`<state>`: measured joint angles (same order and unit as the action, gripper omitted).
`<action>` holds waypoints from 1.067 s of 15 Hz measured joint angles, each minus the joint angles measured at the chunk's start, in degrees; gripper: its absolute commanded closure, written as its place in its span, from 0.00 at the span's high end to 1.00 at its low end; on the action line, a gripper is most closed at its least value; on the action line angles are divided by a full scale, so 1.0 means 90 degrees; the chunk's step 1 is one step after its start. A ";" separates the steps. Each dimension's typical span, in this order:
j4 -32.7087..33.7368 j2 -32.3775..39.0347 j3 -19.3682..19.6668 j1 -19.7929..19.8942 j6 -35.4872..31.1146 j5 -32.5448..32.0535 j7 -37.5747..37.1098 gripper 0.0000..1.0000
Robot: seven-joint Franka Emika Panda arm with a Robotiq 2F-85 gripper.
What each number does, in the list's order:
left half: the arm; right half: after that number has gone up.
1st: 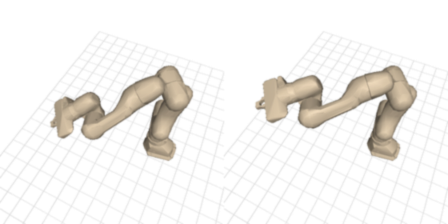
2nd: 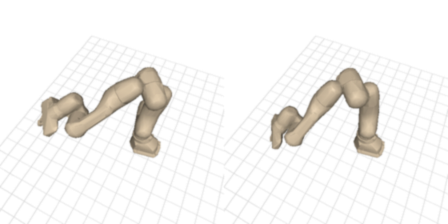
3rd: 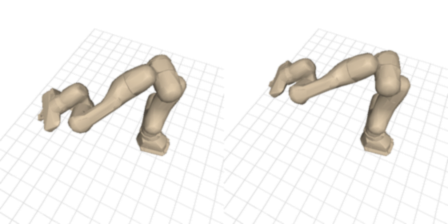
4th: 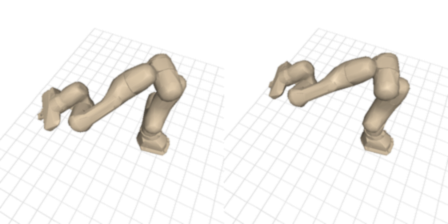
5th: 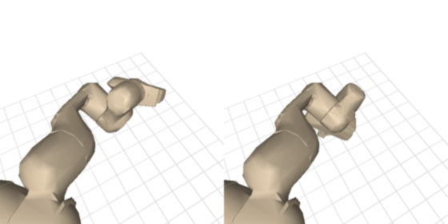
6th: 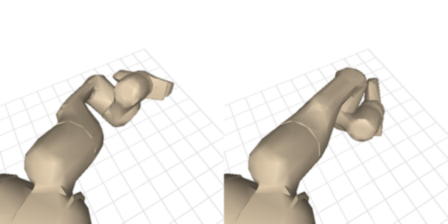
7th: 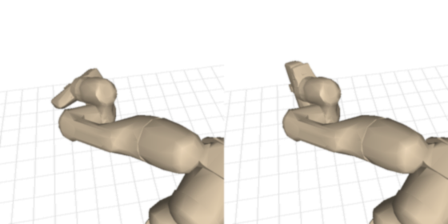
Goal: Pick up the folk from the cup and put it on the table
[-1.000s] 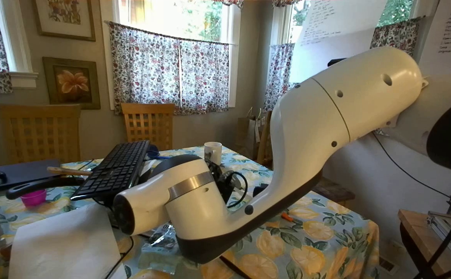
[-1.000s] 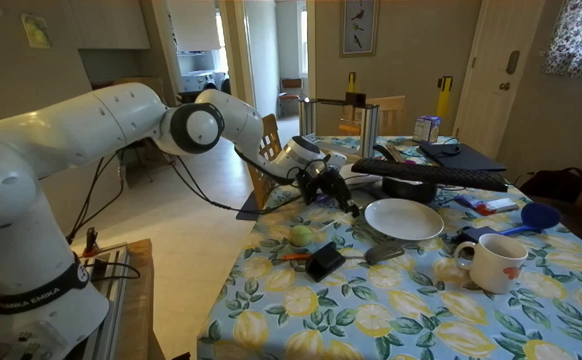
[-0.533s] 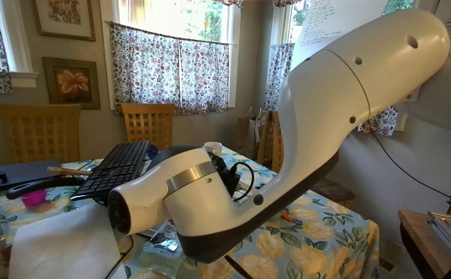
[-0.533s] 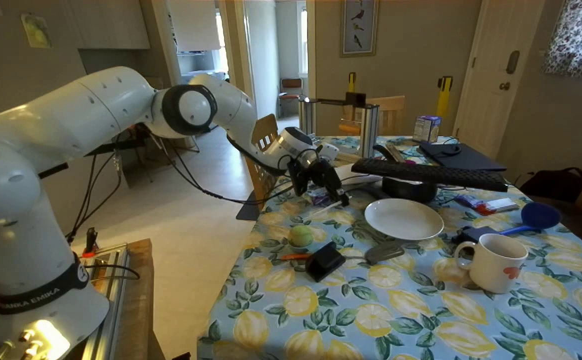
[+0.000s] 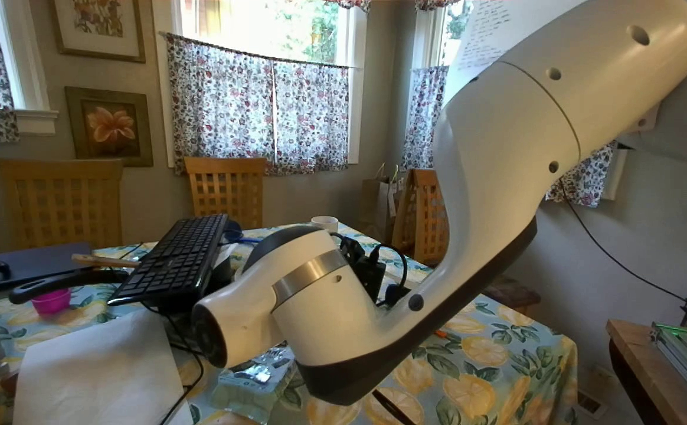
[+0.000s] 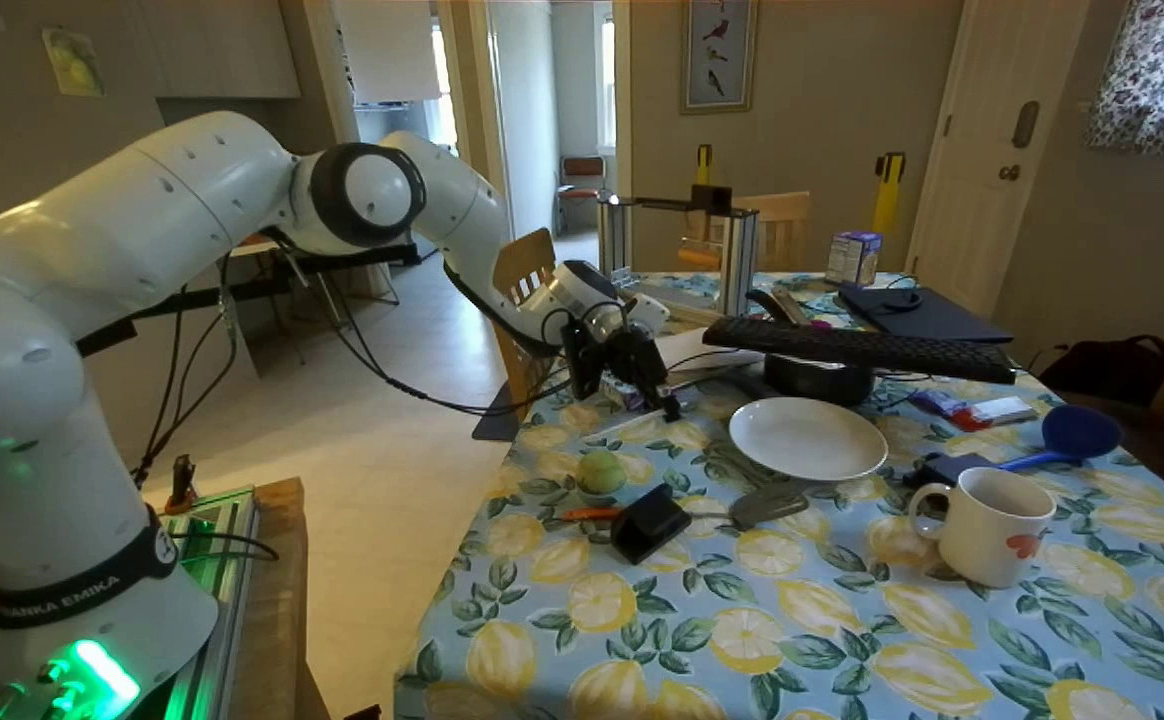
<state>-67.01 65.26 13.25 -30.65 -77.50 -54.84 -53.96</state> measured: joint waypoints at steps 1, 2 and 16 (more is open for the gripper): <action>-0.0129 -0.0020 0.0001 0.0001 0.0000 0.0000 -0.0006 0.04; -0.0235 -0.0035 -0.0057 0.0041 0.0027 -0.0013 -0.0017 0.04; -0.0486 -0.0068 -0.0835 0.0415 0.0201 -0.0156 -0.0043 0.04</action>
<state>-71.38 64.64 5.74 -26.92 -75.69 -56.25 -54.35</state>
